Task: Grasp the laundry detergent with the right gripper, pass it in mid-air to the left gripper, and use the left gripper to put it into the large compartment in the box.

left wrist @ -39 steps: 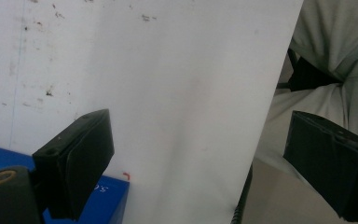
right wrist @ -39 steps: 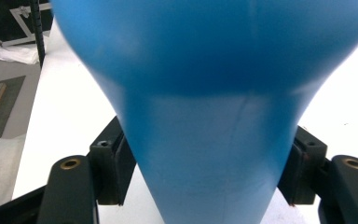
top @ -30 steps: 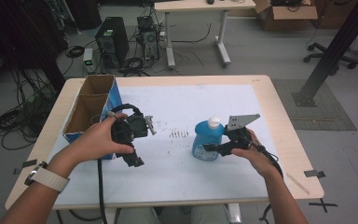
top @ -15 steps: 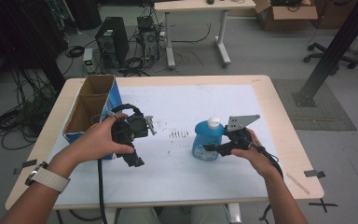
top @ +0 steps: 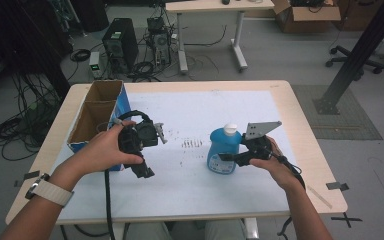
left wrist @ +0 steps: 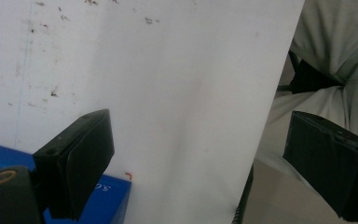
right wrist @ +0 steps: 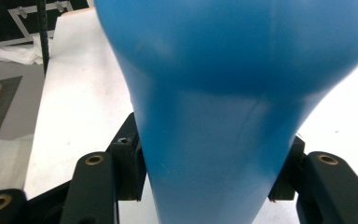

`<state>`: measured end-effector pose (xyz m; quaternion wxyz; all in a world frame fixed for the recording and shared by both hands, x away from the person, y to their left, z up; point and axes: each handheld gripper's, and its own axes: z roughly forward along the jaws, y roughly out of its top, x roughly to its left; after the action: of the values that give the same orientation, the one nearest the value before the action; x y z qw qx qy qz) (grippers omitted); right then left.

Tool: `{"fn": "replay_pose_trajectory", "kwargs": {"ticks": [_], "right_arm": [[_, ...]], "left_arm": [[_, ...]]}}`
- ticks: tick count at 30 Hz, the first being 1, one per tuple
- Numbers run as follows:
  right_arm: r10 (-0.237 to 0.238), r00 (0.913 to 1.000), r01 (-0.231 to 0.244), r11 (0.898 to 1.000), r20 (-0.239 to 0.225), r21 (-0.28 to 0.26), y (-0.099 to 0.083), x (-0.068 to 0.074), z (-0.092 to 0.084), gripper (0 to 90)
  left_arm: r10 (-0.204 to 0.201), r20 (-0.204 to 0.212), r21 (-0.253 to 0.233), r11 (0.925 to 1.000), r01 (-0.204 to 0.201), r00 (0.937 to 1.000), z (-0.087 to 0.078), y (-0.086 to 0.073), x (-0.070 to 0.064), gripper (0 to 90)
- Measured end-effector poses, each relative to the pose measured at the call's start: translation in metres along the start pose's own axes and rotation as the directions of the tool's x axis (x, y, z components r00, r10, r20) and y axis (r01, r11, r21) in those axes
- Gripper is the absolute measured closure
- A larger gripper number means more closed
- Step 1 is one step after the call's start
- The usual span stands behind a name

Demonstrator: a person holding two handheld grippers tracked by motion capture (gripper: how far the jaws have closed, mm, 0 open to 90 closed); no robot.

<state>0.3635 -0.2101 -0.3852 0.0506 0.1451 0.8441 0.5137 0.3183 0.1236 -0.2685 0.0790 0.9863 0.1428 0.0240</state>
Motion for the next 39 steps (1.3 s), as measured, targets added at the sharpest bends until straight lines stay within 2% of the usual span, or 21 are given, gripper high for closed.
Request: {"fn": "replay_pose_trajectory", "kwargs": {"ticks": [3,17,24,30,34,39], "right_arm": [[-0.017,0.9998,0.017,1.0,-0.005,0.007,0.008,0.004,-0.004,44.0],[-0.028,0.9991,0.03,0.998,-0.03,0.049,0.043,0.022,-0.019,44.1],[-0.043,0.9983,0.045,0.998,-0.038,0.053,0.059,0.033,-0.027,44.2],[-0.087,0.9946,0.09,0.994,-0.057,0.06,0.074,0.043,-0.029,44.2],[-0.103,0.9928,0.107,0.992,-0.062,0.063,0.081,0.047,-0.029,44.2],[-0.1,0.9916,0.106,0.992,-0.081,0.07,0.09,0.051,-0.03,44.2]], "left_arm": [[0.002,-0.009,-0.01,0.9999,-0.002,1.0,-0.005,0.0,-0.001,8.8],[-0.001,-0.043,-0.033,0.9995,0.0,0.9991,-0.022,0.001,-0.002,8.8],[0.011,-0.067,-0.04,0.9991,-0.014,0.9977,-0.04,0.003,-0.002,8.7],[0.018,-0.083,-0.055,0.9982,-0.023,0.9963,-0.054,0.006,-0.004,8.4],[0.028,-0.09,-0.046,0.9984,-0.032,0.9956,-0.062,0.009,-0.005,8.3],[0.04,-0.096,-0.038,0.9983,-0.043,0.9946,-0.07,0.013,-0.008,8.3]]}}
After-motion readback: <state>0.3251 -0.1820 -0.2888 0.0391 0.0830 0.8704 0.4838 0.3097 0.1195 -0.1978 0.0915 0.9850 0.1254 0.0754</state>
